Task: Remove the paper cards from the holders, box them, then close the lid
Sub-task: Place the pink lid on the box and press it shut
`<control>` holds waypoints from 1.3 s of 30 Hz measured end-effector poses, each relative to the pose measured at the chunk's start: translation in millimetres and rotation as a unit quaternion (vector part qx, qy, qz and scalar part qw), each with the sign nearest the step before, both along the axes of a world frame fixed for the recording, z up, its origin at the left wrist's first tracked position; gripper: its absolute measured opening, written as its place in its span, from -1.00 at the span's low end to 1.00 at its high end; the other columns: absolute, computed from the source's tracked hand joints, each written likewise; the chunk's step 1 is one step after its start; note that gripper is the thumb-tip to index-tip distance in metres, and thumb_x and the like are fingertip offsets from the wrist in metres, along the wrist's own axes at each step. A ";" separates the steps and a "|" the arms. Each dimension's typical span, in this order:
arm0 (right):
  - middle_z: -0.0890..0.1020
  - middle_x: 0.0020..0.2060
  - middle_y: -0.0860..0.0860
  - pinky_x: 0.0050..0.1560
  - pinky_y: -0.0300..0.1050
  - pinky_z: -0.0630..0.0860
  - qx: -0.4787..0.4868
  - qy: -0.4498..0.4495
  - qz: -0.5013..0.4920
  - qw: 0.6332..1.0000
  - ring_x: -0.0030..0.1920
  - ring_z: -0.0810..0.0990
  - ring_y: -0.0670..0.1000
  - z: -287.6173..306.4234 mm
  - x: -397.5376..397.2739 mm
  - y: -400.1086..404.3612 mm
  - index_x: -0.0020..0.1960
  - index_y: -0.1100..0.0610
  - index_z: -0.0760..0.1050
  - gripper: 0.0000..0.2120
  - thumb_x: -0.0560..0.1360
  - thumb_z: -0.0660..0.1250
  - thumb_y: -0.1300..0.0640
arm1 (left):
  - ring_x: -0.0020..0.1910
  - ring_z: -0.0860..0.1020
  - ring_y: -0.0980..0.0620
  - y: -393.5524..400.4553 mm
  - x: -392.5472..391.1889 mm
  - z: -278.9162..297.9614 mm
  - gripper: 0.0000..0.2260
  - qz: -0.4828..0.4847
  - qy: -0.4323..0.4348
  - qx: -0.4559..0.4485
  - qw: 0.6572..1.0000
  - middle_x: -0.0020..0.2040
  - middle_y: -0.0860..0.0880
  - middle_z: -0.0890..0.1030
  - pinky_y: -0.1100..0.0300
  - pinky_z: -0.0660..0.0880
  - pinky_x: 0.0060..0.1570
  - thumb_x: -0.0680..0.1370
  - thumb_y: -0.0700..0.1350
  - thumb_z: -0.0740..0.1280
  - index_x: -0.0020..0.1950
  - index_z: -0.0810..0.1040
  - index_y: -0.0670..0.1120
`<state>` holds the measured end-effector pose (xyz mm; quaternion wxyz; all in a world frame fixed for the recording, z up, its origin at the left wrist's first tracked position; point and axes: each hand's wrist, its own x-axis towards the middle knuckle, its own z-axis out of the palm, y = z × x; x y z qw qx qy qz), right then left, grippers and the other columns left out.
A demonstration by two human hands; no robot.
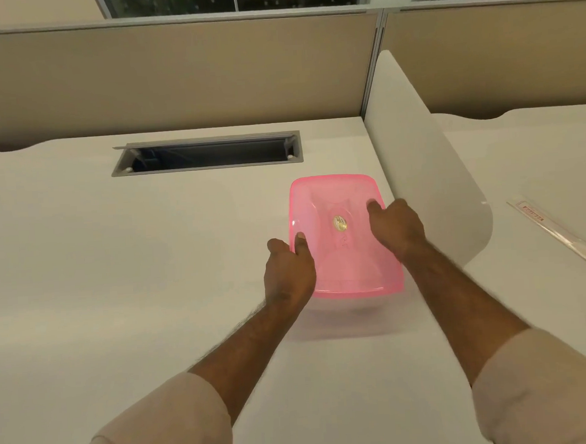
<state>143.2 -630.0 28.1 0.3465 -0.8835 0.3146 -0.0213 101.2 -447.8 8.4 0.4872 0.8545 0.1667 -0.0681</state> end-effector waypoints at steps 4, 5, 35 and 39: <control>0.53 0.26 0.25 0.12 0.03 0.45 0.021 0.000 -0.017 1.000 0.22 0.52 0.28 2.4 33.5 -1.0 0.31 0.32 0.37 -0.30 0.54 0.07 -0.30 | -0.26 0.47 0.07 -0.1 0.0 -0.6 -0.66 0.008 0.004 -0.004 1.000 -0.21 0.10 0.45 0.13 0.34 -0.33 0.63 0.20 0.07 0.05 0.29 -0.08; 0.54 0.24 0.26 0.10 0.02 0.45 0.022 0.006 -0.015 1.000 0.21 0.53 0.28 2.1 39.5 -1.6 0.29 0.32 0.40 -0.28 0.55 0.03 -0.31 | -0.27 0.46 0.11 -0.8 -0.1 -0.9 -0.67 0.015 0.005 -0.005 1.000 -0.21 0.10 0.44 0.13 0.33 -0.33 0.63 0.20 0.07 0.04 0.29 -0.08; 0.60 0.07 0.15 -0.06 -0.01 0.36 -0.035 -0.023 0.076 0.996 0.05 0.54 0.23 -11.1 51.9 -3.5 0.20 0.13 0.40 -0.56 0.64 -0.13 -0.08 | 0.08 0.53 -0.14 -7.8 156.7 17.3 -0.48 0.033 0.110 -0.146 0.983 0.16 -0.17 0.57 0.05 0.46 -0.04 0.58 0.22 0.26 0.28 0.52 -0.20; 0.60 0.07 0.16 -0.05 -0.01 0.37 -0.034 -0.024 0.073 0.996 0.05 0.54 0.24 -10.8 51.5 -2.9 0.18 0.14 0.40 -0.57 0.64 -0.13 -0.08 | 0.01 0.55 -0.12 -8.1 156.1 15.1 -0.49 0.028 0.108 -0.146 0.983 0.07 -0.16 0.58 0.06 0.47 -0.08 0.58 0.23 0.25 0.23 0.55 -0.19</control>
